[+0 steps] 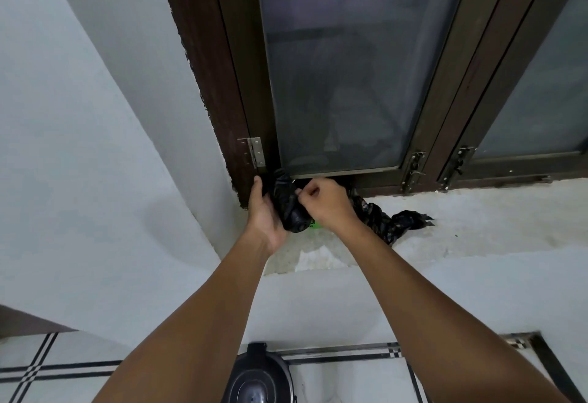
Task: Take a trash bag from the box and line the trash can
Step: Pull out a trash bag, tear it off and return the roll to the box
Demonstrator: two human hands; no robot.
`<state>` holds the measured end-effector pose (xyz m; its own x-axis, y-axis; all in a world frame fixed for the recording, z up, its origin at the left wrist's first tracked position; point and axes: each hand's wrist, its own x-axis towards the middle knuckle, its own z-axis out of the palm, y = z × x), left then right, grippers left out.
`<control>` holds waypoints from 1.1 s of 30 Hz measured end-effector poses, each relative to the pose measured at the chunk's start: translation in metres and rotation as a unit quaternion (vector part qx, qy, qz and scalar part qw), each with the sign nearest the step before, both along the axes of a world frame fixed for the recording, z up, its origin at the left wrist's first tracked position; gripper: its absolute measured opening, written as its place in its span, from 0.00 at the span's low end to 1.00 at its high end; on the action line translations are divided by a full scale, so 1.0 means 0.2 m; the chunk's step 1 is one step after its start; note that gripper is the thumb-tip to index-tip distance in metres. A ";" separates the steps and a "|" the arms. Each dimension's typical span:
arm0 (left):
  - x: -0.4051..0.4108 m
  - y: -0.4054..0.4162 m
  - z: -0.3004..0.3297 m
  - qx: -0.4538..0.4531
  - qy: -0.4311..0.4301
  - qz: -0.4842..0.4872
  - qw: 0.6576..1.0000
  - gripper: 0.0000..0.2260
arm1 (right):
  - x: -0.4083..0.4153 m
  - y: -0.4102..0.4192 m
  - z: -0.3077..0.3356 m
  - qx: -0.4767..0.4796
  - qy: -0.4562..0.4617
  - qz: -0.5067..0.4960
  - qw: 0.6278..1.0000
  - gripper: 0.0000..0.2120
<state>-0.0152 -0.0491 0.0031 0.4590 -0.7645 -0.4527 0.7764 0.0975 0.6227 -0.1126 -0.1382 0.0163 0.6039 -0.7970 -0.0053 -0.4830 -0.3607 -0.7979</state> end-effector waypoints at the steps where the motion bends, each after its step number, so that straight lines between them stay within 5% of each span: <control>1: 0.00 0.00 0.00 0.007 0.006 0.013 1.000 0.31 | 0.02 0.00 0.00 0.050 0.008 0.026 0.998 0.09; 9: 0.00 0.03 0.05 0.066 -0.023 0.003 0.998 0.23 | 0.05 0.04 0.02 0.204 -0.006 0.064 0.977 0.19; 16: -0.04 0.02 0.08 0.067 -0.110 -0.031 0.991 0.26 | 0.07 0.07 -0.02 0.078 0.000 -0.027 0.997 0.24; 20: -0.06 0.02 0.09 0.039 -0.131 -0.038 0.990 0.30 | 0.04 0.07 -0.04 0.048 -0.013 -0.056 0.997 0.20; 22: -0.04 0.02 0.09 0.026 -0.133 -0.041 0.990 0.32 | 0.03 0.06 -0.05 0.062 -0.058 -0.056 0.995 0.16; 27: -0.08 0.04 0.11 0.026 -0.143 -0.062 0.987 0.33 | 0.03 0.07 -0.01 0.160 -0.091 -0.070 0.980 0.30; 33: -0.15 0.01 0.13 0.030 -0.203 -0.036 0.978 0.25 | 0.02 0.07 0.02 0.092 -0.112 -0.118 0.982 0.18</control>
